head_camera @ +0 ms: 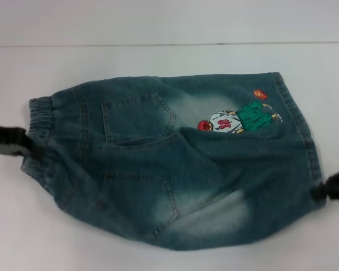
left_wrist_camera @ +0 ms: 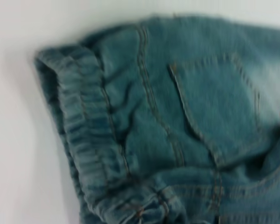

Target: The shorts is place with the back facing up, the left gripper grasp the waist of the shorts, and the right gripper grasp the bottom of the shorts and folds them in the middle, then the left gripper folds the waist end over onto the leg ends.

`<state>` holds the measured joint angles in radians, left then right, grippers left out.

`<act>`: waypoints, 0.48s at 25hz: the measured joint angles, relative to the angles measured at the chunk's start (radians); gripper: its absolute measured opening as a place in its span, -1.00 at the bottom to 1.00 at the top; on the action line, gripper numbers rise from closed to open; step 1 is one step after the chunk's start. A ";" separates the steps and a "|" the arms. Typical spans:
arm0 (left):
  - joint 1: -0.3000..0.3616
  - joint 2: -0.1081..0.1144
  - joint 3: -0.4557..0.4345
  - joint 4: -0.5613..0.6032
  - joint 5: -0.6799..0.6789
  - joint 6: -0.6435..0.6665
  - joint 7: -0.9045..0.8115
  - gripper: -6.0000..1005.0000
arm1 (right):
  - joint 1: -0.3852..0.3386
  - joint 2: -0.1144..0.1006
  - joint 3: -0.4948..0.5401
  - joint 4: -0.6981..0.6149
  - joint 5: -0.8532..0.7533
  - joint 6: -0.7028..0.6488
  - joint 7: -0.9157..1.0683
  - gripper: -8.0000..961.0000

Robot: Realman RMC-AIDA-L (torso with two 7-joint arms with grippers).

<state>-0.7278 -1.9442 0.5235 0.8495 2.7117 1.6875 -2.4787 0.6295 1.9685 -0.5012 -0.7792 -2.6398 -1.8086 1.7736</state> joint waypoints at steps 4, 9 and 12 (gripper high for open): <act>0.012 0.002 -0.106 0.000 -0.029 -0.028 0.013 -0.93 | -0.049 -0.012 0.077 0.003 0.136 0.031 -0.026 -0.90; 0.044 0.000 -0.137 -0.017 -0.120 -0.118 0.015 -0.93 | -0.092 -0.014 0.110 0.058 0.326 0.130 -0.029 -0.90; 0.057 -0.007 -0.139 -0.039 -0.168 -0.191 0.013 -0.93 | -0.095 -0.008 0.112 0.106 0.391 0.212 -0.042 -0.91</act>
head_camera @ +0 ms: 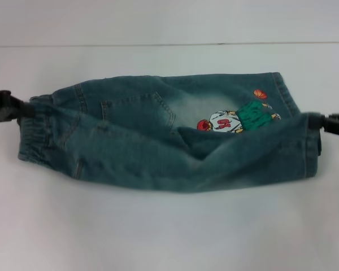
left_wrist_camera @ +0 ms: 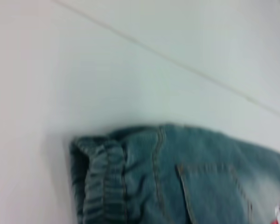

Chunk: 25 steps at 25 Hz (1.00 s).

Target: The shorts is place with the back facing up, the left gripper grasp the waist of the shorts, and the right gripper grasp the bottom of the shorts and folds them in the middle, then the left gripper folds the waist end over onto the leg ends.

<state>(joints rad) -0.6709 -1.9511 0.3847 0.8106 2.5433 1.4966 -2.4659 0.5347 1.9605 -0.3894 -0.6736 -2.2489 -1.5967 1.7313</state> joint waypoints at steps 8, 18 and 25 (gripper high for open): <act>0.028 -0.023 0.003 -0.047 -0.075 -0.188 0.029 -0.90 | 0.030 0.048 -0.009 0.103 0.155 0.309 -0.102 -0.90; 0.052 -0.041 0.002 -0.051 -0.120 -0.297 0.060 -0.83 | 0.097 0.098 -0.009 0.165 0.208 0.538 -0.215 -0.91; 0.069 -0.055 0.000 -0.051 -0.242 -0.318 0.161 -0.79 | 0.139 0.118 -0.014 0.171 0.249 0.636 -0.282 -0.91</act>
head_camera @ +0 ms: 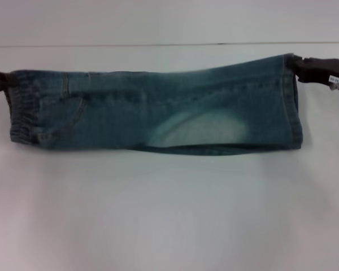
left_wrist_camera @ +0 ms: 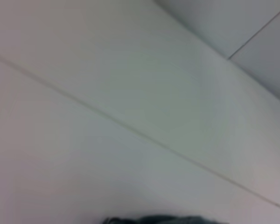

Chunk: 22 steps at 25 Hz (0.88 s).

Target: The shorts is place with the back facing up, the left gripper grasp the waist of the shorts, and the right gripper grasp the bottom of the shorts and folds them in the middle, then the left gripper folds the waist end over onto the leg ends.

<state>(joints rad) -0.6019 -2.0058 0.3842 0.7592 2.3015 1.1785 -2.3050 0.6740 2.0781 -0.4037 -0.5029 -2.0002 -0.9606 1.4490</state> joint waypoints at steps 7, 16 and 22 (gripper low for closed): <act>0.003 -0.015 0.005 -0.010 -0.032 -0.076 0.029 -0.74 | 0.015 0.004 -0.005 0.012 0.044 0.054 -0.053 -0.90; -0.009 -0.047 0.008 -0.062 -0.072 -0.147 0.155 -0.68 | 0.044 0.006 -0.051 0.073 0.048 0.135 -0.091 -0.74; -0.008 -0.050 0.005 -0.073 -0.086 -0.174 0.167 -0.64 | 0.044 0.006 -0.079 0.079 0.050 0.109 -0.091 -0.36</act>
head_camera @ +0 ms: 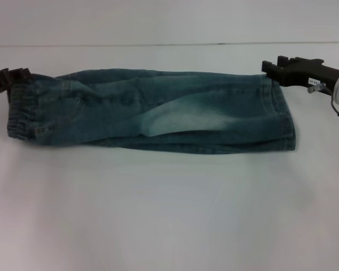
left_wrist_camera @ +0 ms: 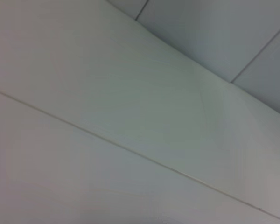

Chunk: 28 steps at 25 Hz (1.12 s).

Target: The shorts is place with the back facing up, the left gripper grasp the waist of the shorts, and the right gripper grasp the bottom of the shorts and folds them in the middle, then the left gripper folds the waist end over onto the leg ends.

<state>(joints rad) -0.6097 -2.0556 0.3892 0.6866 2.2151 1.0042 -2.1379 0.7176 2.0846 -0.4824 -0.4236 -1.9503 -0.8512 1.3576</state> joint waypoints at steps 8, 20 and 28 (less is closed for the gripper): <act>0.035 -0.001 -0.007 0.001 -0.016 -0.049 0.001 0.09 | -0.023 -0.002 0.010 -0.001 0.001 -0.120 0.011 0.30; 0.087 0.033 -0.007 0.075 0.036 0.128 -0.072 0.72 | -0.083 -0.059 -0.036 -0.092 -0.008 -0.606 0.123 0.67; 0.060 0.066 -0.002 0.125 0.270 0.279 -0.305 0.76 | -0.104 -0.098 -0.114 -0.157 -0.009 -0.853 0.192 0.67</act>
<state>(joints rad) -0.5496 -1.9897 0.3875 0.8114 2.4855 1.2830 -2.4433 0.6136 1.9865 -0.5967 -0.5811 -1.9589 -1.7041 1.5493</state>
